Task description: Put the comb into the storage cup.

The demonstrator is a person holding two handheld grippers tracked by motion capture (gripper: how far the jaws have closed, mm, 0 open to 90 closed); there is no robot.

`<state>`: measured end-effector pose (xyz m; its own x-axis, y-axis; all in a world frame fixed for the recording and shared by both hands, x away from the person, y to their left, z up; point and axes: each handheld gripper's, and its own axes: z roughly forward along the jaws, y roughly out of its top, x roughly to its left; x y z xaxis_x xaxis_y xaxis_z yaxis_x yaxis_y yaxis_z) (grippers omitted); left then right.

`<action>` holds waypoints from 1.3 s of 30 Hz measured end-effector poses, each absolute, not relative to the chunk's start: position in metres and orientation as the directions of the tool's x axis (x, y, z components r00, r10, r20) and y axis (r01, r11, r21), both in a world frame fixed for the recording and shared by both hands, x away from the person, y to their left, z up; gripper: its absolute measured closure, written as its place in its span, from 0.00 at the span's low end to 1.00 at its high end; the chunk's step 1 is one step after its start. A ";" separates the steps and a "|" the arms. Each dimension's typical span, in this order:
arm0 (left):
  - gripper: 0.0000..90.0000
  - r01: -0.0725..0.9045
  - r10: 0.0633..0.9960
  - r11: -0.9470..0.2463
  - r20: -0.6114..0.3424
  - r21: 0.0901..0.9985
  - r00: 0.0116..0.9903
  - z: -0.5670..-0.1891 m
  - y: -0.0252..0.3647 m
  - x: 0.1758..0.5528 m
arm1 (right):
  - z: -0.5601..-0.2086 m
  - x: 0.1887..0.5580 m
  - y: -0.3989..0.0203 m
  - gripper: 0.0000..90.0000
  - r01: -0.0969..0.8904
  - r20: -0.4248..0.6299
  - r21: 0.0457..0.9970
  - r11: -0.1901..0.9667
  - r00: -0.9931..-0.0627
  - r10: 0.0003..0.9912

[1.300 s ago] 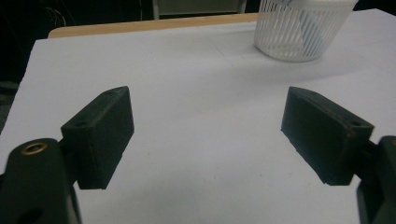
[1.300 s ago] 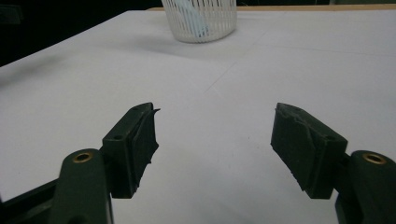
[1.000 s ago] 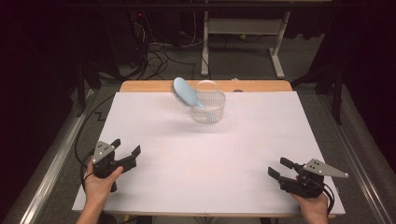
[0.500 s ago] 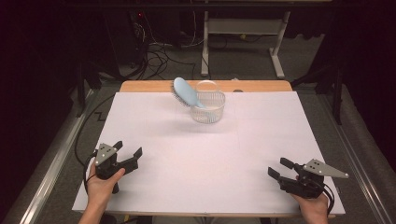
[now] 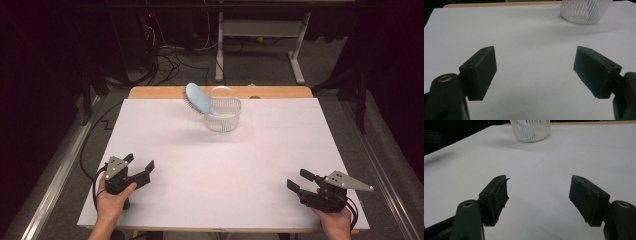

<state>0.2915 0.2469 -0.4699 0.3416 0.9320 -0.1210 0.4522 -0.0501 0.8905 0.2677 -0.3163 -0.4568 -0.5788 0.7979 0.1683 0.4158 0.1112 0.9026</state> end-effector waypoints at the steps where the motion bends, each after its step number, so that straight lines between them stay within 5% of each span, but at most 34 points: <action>1: 0.22 0.452 0.932 -0.045 -0.125 0.891 0.340 -0.471 0.247 0.291 | -0.457 0.268 -0.316 0.35 0.416 0.169 0.902 0.112 -0.579 0.798; 39: 0.22 0.381 0.933 -0.093 -0.053 0.920 0.355 -0.480 0.237 0.276 | -0.457 0.266 -0.317 0.35 0.427 0.179 0.899 0.094 -0.556 0.812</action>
<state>0.2760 0.2370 -0.4798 0.3548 0.9334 -0.0527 0.3810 -0.0929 0.9199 0.2661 -0.3174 -0.4575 -0.5556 0.8120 0.1788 0.4274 0.0944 0.8991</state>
